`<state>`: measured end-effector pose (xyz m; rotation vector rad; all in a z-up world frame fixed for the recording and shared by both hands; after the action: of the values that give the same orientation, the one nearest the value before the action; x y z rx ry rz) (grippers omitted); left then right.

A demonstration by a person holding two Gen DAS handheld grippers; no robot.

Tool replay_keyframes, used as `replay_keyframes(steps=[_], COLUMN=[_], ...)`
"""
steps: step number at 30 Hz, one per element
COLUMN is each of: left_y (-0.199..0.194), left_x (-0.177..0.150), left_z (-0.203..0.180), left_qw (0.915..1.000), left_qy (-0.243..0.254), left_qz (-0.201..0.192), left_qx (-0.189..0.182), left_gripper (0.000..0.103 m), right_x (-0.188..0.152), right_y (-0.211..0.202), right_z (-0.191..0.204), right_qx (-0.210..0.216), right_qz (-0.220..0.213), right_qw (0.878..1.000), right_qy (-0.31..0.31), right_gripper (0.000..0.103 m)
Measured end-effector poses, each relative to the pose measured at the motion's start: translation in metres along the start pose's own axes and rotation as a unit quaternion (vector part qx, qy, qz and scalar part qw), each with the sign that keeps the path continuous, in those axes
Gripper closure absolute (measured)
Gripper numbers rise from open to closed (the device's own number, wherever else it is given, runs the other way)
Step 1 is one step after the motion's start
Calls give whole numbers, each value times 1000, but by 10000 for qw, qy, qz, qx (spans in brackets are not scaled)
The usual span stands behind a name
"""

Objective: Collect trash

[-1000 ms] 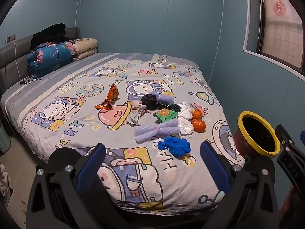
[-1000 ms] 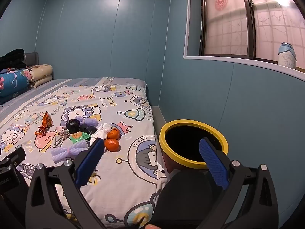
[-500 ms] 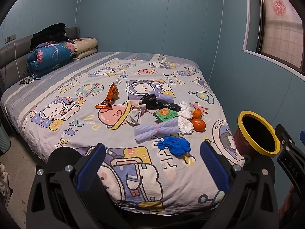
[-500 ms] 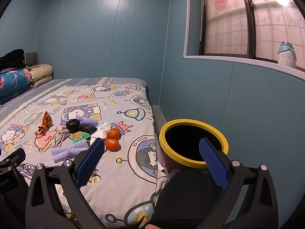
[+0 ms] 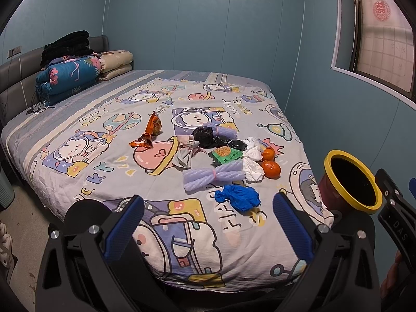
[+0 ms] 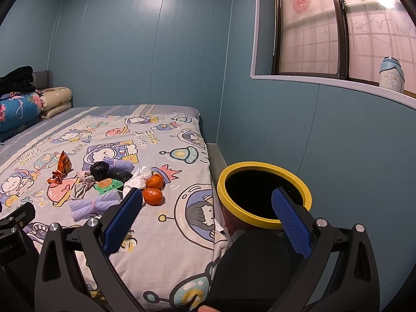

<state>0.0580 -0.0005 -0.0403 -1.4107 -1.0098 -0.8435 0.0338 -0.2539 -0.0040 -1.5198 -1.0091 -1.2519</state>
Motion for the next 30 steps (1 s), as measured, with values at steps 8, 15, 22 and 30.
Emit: replay_keyframes(steps=[8,15,22,30], left_y=[1,1,1,1], left_x=[-5,-5,-6,-5], left_z=[-2,-2,-2,-2], left_qw=[10000,10000,10000,10000], left_qy=[-4,-5,-7,-10], left_qz=[7,12,19,21], left_qx=[0,-5,-4,-4], left_gripper=[7,7,7,7], right_x=[0,1,-3,-3], right_y=[0,0,2,2], right_z=[0,0,0,0], right_qx=[-1,-1,9,8], right_qz=[3,10,19,23], right_qw=[10000,10000,10000,10000], right_qy=[1,2,3,0], right_gripper=[8,8,8,8])
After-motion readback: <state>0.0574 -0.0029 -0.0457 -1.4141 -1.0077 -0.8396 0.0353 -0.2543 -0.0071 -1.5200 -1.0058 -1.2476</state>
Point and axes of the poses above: each gripper's, at about its wrist camera, not at the fingertips, and y roughly the way its jaws point, z to its left, x to its top, the point moved 7 cm from there along y, roughly the way its jaws point, and after that the axes turned 13 degrees about -z, right-handed, at the moved point
